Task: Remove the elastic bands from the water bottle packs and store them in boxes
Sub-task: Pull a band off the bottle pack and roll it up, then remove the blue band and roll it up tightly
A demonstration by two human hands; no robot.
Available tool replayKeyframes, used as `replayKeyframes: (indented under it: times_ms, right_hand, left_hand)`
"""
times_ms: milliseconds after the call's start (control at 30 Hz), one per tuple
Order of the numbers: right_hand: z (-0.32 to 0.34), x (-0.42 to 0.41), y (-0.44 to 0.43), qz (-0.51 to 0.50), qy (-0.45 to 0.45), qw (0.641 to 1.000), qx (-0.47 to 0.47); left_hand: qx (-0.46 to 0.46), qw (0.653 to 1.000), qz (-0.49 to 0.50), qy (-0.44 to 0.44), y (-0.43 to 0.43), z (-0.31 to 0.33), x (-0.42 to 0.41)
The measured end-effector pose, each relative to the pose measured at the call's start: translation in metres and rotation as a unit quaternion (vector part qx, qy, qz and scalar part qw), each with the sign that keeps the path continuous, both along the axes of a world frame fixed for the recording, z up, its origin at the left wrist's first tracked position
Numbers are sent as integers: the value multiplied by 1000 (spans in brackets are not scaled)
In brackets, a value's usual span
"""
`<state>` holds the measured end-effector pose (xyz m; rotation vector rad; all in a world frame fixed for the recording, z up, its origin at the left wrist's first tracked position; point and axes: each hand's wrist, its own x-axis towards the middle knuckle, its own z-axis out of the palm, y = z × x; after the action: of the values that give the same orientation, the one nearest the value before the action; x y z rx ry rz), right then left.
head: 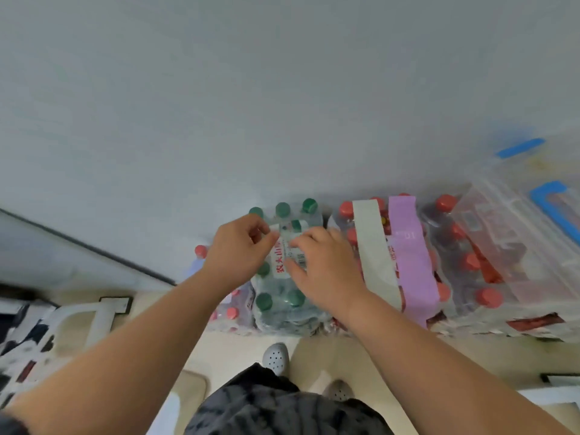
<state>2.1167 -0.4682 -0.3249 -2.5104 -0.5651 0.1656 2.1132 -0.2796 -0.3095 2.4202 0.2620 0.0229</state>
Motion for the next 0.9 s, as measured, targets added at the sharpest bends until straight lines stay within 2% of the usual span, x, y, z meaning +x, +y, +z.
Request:
replayKeyframes:
  times_ms: [133,300,467,567,767,900]
  right_hand:
    - [4,-13,61,74,21,997,2]
    - [-10,-17,157,160,81,982,-67]
    - [-61,-1,235,99,214,963,-128]
    - [-99,8,256,59,267,946,-173]
    - [-156,33,289,52,260,924,-275]
    - [-184,35,312,101,249,922,-277]
  left_hand:
    - [2,996,88,16,72,-9,-36]
    - [17,983,145,111,165,-50,-61]
    - [8,969,90,229,246,-111,-51]
    - [-22,961,66,269,281,-146,-43]
    - [-165,932,161,279,310,-206,-42]
    - [-188,920,96,331,315,-234,-38]
